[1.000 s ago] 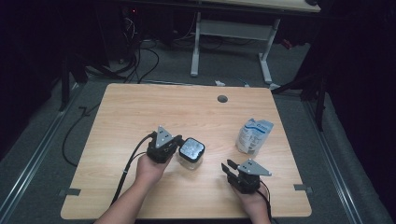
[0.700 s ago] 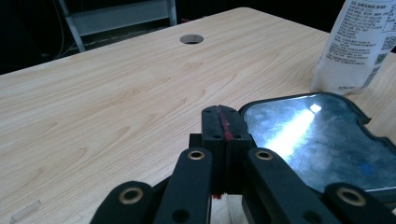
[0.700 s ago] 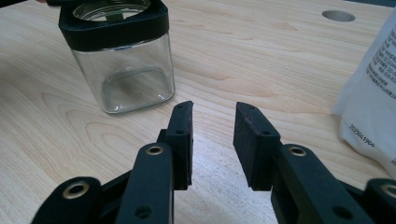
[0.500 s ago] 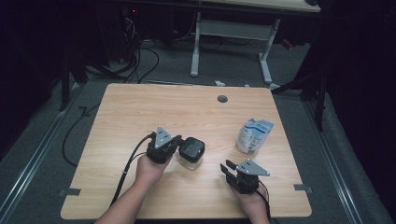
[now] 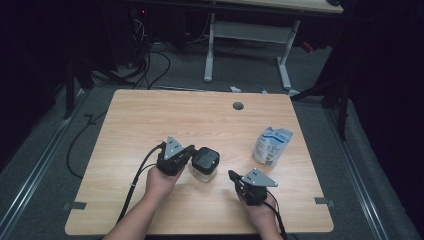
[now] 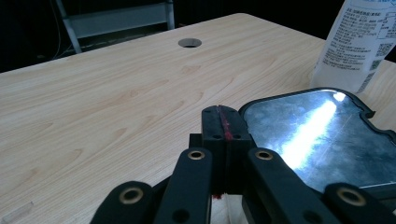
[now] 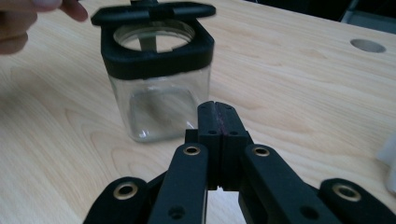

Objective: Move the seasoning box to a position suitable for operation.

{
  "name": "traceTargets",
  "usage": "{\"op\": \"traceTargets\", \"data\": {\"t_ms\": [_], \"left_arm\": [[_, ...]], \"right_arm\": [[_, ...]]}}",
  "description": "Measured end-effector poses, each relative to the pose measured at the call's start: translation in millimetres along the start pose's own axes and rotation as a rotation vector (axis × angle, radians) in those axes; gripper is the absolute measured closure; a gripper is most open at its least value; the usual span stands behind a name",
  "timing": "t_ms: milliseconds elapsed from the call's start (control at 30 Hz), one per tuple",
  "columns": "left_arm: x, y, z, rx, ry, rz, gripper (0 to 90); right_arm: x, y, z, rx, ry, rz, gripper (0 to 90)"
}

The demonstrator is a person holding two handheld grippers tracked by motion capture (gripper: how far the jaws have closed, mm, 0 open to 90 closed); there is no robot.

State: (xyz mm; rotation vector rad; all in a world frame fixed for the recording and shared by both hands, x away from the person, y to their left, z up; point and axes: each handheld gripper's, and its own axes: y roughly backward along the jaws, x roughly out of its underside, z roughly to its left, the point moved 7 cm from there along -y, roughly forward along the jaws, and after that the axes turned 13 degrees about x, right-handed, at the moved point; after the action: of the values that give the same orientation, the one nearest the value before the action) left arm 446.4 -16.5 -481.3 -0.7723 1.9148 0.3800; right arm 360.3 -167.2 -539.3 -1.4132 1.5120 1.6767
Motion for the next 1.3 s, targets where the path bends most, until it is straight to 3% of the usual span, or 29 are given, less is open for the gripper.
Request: {"op": "traceTargets", "data": {"t_ms": [133, 333, 1300], "left_arm": [[-0.4, 0.2, 0.4, 0.01, 0.008, 0.001, 89.9], [-0.3, 0.4, 0.5, 0.015, 0.008, 0.0, 89.9], [-0.1, 1.3, 1.9, 0.024, 0.013, -0.012, 89.9]], "right_arm": [[-14.8, -9.0, 12.1, -0.011, 0.009, -0.013, 89.7], [-33.0, -10.8, 18.6, -0.01, 0.017, -0.041, 89.6], [-42.7, -17.4, 29.5, -0.03, 0.038, -0.042, 89.5]]}}
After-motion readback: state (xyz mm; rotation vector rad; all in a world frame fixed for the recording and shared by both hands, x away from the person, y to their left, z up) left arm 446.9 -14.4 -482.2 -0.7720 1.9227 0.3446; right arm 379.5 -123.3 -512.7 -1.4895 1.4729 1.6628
